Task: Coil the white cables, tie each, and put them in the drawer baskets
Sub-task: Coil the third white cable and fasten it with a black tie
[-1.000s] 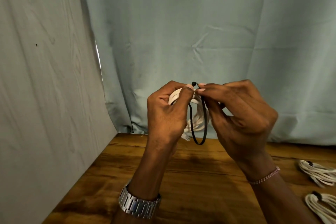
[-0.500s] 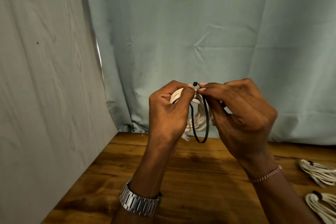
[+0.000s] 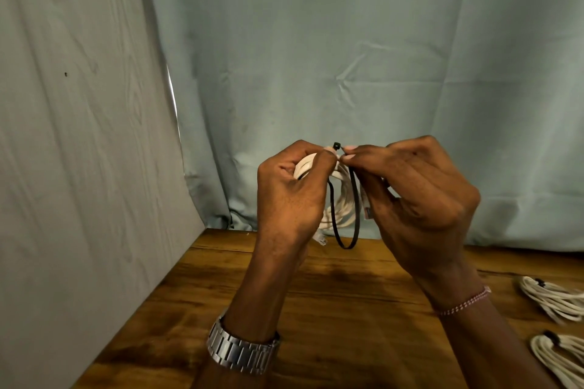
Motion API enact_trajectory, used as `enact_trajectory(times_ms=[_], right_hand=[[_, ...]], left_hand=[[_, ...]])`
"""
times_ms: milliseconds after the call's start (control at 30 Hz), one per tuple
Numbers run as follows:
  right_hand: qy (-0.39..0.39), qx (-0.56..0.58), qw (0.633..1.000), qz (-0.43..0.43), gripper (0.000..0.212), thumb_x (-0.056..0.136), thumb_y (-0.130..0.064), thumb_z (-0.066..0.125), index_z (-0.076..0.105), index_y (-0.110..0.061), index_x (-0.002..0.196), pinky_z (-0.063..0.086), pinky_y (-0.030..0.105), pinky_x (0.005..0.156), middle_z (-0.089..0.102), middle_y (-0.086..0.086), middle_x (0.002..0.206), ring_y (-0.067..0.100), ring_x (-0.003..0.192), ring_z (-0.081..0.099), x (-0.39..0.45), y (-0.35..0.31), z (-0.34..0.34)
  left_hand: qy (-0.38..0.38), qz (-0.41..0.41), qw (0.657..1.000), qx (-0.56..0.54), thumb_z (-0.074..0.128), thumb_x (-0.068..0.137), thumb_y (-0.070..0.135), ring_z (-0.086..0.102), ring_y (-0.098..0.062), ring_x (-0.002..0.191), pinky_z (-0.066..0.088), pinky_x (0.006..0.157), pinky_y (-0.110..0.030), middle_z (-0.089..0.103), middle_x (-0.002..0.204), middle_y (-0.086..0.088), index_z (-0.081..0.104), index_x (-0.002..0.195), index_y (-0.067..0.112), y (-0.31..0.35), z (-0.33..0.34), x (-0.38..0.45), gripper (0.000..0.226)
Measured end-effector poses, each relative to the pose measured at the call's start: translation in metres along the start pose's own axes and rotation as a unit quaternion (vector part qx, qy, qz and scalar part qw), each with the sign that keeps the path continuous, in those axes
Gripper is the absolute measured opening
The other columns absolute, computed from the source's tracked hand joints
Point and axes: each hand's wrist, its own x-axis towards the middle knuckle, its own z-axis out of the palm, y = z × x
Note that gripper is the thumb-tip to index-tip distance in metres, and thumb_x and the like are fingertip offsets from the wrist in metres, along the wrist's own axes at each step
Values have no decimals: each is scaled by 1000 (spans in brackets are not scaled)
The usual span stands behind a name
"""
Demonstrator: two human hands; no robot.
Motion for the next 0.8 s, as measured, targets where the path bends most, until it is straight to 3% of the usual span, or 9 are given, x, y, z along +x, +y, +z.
enact_trajectory(times_ms=[633,800], right_hand=[[-26,-8,1000,-8,10,96,-8,70,78,-3,100,46,23,85,77,6,102,22,84,71,-1,0,2],[-31,3,999,8,9,94,-6,72,77,-4,101,51,30,77,76,4,102,24,84,70,0,2,0]], left_hand=[[-3,-14,1000,1,67,90,17,51,-3,44,37,44,-14,64,61,9,74,78,20,0,-2,1,14],[-19,-8,1000,4,64,92,12,49,-1,42,36,44,-13,61,58,12,73,80,15,0,-2,1,15]])
